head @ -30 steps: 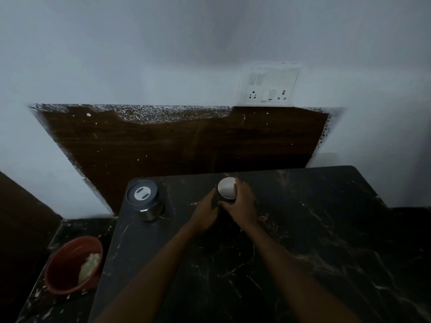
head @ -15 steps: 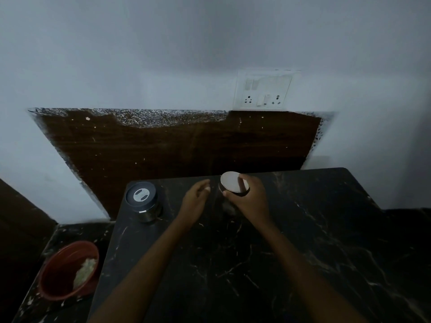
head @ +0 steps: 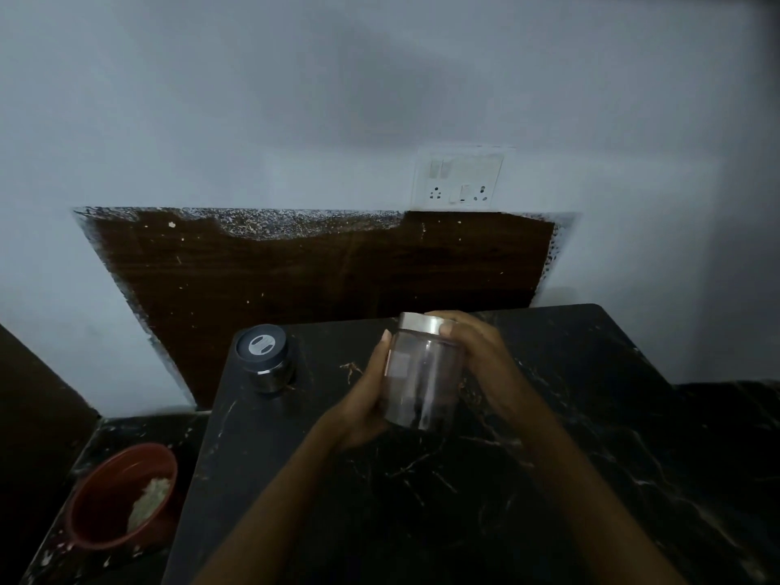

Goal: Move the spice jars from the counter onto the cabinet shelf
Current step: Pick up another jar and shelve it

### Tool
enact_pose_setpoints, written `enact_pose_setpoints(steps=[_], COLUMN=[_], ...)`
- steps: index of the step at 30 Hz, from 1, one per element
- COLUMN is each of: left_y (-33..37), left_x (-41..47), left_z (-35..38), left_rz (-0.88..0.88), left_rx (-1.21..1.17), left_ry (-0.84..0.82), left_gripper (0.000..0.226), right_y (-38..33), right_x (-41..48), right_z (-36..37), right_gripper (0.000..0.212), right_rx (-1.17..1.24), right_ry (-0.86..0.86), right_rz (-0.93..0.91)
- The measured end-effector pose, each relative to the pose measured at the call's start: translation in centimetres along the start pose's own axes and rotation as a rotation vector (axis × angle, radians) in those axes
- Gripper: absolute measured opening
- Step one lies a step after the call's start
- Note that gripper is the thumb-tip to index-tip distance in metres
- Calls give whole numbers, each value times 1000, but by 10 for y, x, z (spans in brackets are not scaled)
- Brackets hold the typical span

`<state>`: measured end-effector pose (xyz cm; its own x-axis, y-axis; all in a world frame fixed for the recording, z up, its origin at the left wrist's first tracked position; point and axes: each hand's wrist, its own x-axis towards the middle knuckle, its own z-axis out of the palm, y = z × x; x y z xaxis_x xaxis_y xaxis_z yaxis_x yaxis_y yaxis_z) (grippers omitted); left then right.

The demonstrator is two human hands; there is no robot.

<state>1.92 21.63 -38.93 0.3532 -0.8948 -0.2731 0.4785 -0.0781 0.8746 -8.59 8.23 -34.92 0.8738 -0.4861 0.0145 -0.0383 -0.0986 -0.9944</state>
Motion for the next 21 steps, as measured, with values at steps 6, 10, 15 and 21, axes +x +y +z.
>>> enact_pose_setpoints(steps=[6, 10, 15, 21], left_y=[6, 9, 9, 8], left_x=[-15, -19, -22, -29], left_z=[24, 31, 35, 43], left_rz=[23, 82, 133, 160], left_rx=[-133, -140, -45, -25], left_ry=[-58, -7, 16, -12], left_gripper=[56, 55, 49, 41], right_y=[-9, -5, -1, 2], right_x=[-24, -50, -74, -76], right_z=[9, 21, 41, 41], right_gripper=[52, 49, 62, 91], right_rx=[80, 16, -56, -150], right_ry=[160, 368, 331, 323], right_rz=[35, 5, -8, 39])
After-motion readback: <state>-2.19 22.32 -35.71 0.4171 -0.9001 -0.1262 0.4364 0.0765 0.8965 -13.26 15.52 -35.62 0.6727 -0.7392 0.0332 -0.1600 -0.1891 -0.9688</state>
